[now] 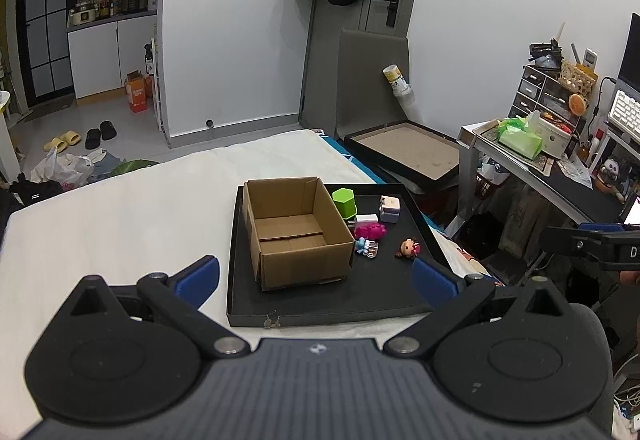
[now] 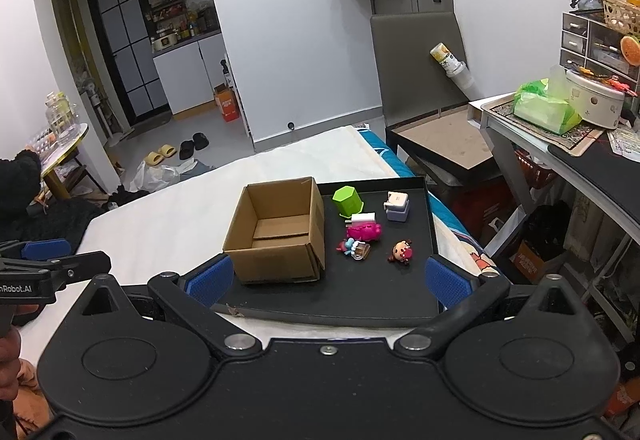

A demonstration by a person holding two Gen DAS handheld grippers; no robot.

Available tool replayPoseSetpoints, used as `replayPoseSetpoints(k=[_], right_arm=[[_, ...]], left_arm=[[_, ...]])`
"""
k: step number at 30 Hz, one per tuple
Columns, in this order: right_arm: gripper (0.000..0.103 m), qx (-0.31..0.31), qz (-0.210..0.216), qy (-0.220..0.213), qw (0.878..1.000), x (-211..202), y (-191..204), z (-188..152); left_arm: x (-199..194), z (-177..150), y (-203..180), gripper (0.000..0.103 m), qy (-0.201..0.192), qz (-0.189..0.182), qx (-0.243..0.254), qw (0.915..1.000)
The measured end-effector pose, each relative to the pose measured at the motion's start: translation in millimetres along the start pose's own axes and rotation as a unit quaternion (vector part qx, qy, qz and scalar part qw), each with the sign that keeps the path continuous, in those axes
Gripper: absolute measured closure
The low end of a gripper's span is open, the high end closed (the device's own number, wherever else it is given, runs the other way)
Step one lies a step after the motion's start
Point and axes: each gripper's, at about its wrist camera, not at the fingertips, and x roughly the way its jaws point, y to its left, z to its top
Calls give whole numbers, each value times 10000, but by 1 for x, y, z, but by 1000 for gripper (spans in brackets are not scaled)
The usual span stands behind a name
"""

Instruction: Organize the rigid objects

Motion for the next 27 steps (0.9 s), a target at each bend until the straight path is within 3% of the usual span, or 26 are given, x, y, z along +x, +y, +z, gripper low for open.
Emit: replayPoseSetpoints(k=[14, 27], right_arm=[[0, 9, -35, -5, 10000, -2, -1, -2], [0, 192, -108, 115, 9997, 18, -8, -8]], left_arm=[[2, -5, -1, 1, -8, 15, -56, 10000], [28, -7, 8, 1, 125, 12, -201, 9997]])
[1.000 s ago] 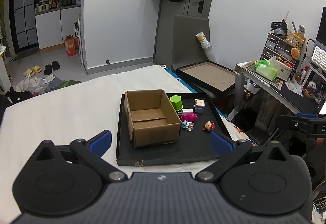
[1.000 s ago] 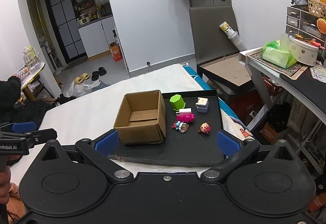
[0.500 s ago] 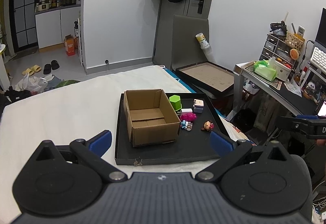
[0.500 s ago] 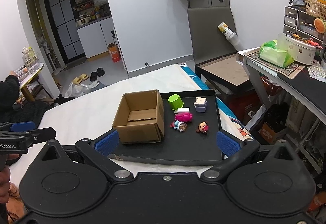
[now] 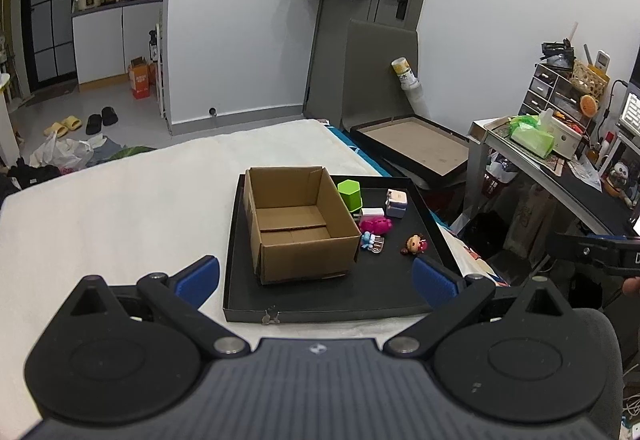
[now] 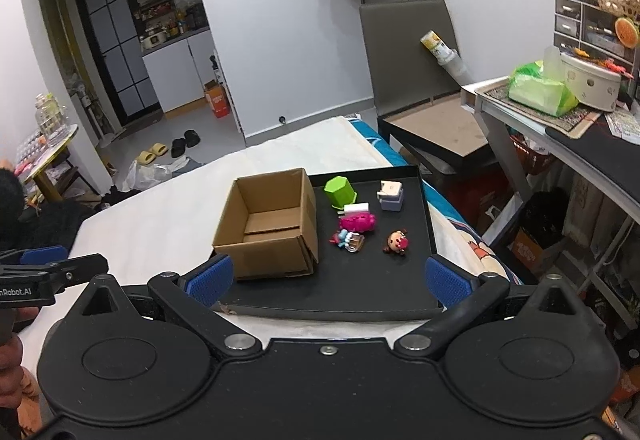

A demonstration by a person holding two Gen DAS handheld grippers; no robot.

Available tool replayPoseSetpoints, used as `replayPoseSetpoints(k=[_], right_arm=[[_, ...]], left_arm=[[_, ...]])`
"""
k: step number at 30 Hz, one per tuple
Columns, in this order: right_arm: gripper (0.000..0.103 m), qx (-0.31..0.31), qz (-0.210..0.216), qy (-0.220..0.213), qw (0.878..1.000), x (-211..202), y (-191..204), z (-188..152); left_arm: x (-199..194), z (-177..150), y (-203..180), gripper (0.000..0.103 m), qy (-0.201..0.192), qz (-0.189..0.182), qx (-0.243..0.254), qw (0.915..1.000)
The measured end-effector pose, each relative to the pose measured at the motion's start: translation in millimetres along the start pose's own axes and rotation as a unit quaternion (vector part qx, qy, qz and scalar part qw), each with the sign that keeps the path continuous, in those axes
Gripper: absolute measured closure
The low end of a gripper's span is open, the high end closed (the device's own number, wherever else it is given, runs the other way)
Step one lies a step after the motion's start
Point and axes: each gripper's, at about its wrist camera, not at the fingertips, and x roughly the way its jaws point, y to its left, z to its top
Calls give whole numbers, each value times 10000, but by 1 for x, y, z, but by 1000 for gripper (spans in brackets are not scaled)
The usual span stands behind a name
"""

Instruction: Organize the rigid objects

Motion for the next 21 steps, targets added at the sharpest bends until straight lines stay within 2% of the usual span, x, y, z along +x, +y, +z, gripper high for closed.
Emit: replayPoseSetpoints(k=[21], right_arm=[[0, 295, -277, 352, 9986, 61, -34, 9]], left_arm=[[94, 21, 25, 1, 367, 168, -479, 9980]])
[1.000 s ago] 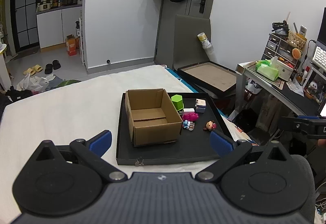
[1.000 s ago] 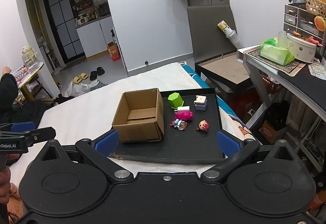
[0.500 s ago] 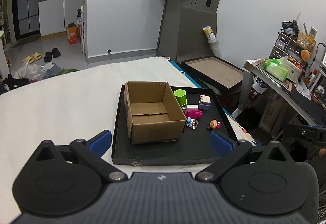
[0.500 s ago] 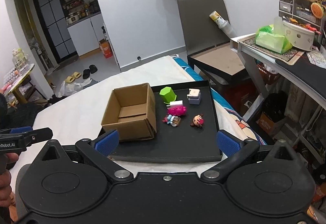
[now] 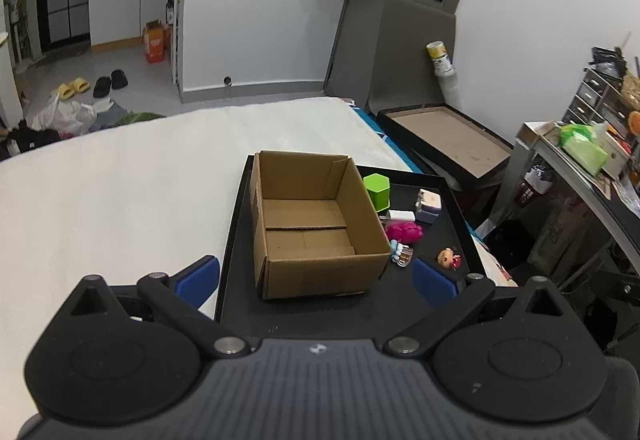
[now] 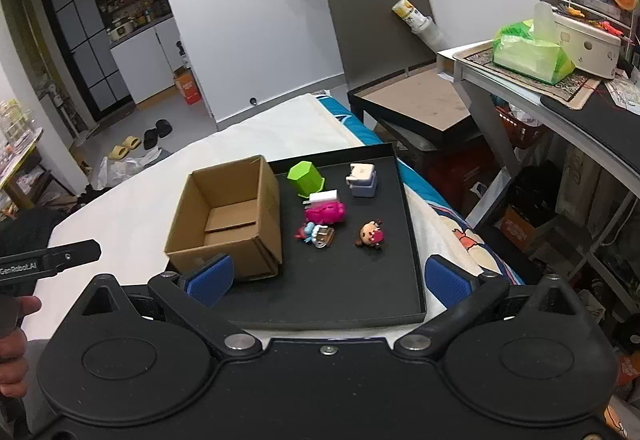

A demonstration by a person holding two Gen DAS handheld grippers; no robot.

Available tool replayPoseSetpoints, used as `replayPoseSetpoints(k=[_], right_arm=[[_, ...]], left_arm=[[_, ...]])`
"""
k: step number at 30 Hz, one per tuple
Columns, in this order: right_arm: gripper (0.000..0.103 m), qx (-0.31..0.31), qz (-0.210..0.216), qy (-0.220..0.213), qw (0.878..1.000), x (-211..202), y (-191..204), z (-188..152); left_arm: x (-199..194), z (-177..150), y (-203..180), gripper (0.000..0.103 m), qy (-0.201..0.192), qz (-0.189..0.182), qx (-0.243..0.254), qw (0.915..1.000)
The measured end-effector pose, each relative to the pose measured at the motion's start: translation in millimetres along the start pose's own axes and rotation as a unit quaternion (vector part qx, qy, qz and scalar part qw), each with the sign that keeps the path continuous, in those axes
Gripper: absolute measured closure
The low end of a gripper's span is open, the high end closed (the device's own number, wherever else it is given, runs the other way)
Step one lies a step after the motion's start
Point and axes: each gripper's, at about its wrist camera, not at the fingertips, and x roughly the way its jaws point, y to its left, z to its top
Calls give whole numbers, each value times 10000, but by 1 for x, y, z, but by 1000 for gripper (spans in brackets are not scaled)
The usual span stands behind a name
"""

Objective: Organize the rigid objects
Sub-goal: 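Move the left tool to the cardboard box while the right tool approaches the doll figure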

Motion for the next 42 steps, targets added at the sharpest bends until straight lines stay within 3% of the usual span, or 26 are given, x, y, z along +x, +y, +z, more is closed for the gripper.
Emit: replayPoseSetpoints(k=[6, 15, 23, 31, 35, 42], right_arm=[[0, 140, -109, 79, 9998, 16, -11, 6], [6, 287, -283, 164, 9991, 38, -23, 15], [7, 314, -344, 301, 9985, 58, -25, 23], [8, 394, -455, 438, 9972, 83, -29, 26], [15, 457, -499, 579, 9960, 99, -32, 27], [19, 363, -557, 812, 9945, 129, -27, 28]], left_arm=[[28, 11, 3, 1, 29, 133, -69, 9999], [75, 19, 24, 2, 277, 181, -578, 9978], [108, 22, 39, 4, 411, 439, -951, 9936], [139, 18, 45, 4, 494, 382, -1135, 9916], [149, 14, 51, 5, 432, 364, -1184, 9914], [167, 6, 59, 13, 555, 278, -1318, 9893]])
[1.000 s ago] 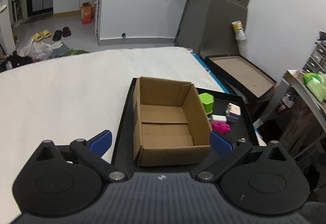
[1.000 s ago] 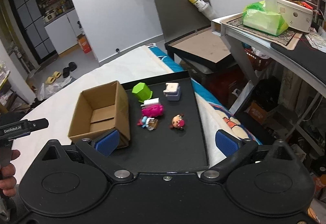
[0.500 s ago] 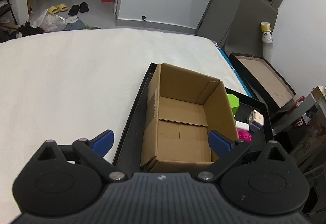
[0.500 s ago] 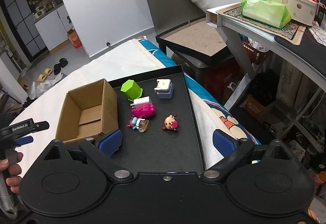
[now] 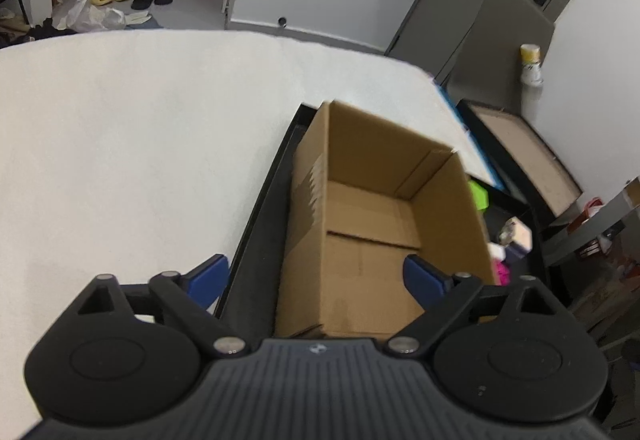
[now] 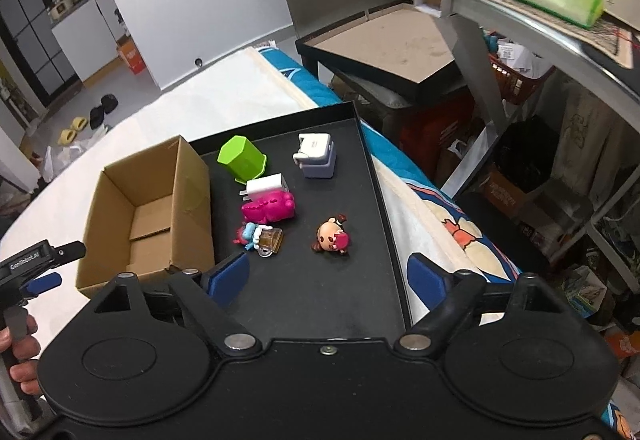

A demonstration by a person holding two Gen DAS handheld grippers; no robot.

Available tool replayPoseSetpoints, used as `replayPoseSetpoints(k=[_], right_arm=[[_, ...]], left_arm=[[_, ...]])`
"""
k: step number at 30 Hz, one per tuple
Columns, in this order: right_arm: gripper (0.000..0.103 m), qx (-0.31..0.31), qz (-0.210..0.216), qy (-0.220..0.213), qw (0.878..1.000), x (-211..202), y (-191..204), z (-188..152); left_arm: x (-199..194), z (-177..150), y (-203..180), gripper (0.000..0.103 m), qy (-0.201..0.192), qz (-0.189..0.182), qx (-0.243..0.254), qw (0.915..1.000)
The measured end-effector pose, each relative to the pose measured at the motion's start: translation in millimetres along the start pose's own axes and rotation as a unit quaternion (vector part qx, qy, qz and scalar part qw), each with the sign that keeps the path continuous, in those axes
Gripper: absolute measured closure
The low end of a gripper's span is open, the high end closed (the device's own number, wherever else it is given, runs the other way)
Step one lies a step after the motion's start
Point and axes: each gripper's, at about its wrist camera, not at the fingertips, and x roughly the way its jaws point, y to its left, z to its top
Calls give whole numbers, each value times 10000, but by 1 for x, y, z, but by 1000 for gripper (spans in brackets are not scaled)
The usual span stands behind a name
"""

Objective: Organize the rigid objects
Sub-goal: 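Move the left tool to the cardboard box while the right tool approaches the doll figure, then grip the box wall with the left tool while the right tool grasps the doll figure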

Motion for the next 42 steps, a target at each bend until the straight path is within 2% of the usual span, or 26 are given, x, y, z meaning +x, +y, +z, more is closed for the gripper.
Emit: replayPoseSetpoints(k=[2, 7, 9, 12, 18, 21, 22, 23, 25, 30, 35, 37, 38, 39, 42], right_arm=[[19, 25, -13, 72, 10000, 9, 2, 1], [20, 221, 26, 275, 9994, 35, 3, 4], [21, 221, 7, 349, 9991, 45, 5, 5], [25, 251, -24, 456, 9986, 60, 8, 7], [27, 364, -86, 604, 9975, 90, 10, 14], [27, 385, -137, 691, 9968, 107, 10, 16], [27, 369, -177, 728, 9965, 112, 10, 17], [28, 372, -190, 751, 9963, 116, 10, 17], [30, 395, -144, 754, 9963, 124, 9, 18], [35, 552, -330, 929, 9936, 145, 2, 16], [36, 638, -353, 1011, 9922, 157, -3, 13], [40, 689, -401, 1075, 9910, 162, -6, 12], [52, 736, -365, 1076, 9908, 164, -7, 11], [71, 802, -278, 1082, 9905, 166, -9, 10], [72, 1125, -149, 1107, 9874, 168, -19, 9]], left_arm=[[7, -2, 0, 16, 81, 83, 66, 9999], [19, -3, 10, 30, 285, -35, -181, 9994], [24, -4, 16, 32, 378, -144, -361, 9985], [28, -2, 24, 41, 457, -210, -618, 9968], [33, -2, 28, 50, 530, -361, -702, 9955], [38, -4, 28, 63, 511, -356, -750, 9952], [42, -4, 27, 72, 590, -358, -761, 9947], [46, -4, 27, 72, 670, -389, -831, 9935], [45, -3, 27, 73, 596, -353, -816, 9943], [44, -2, 28, 73, 486, -273, -782, 9954], [43, -1, 28, 73, 443, -229, -715, 9962], [44, 1, 25, 73, 449, -223, -704, 9963], [44, 2, 25, 73, 449, -227, -695, 9963], [44, 2, 24, 73, 441, -230, -679, 9965], [43, 2, 25, 73, 446, -218, -660, 9966]])
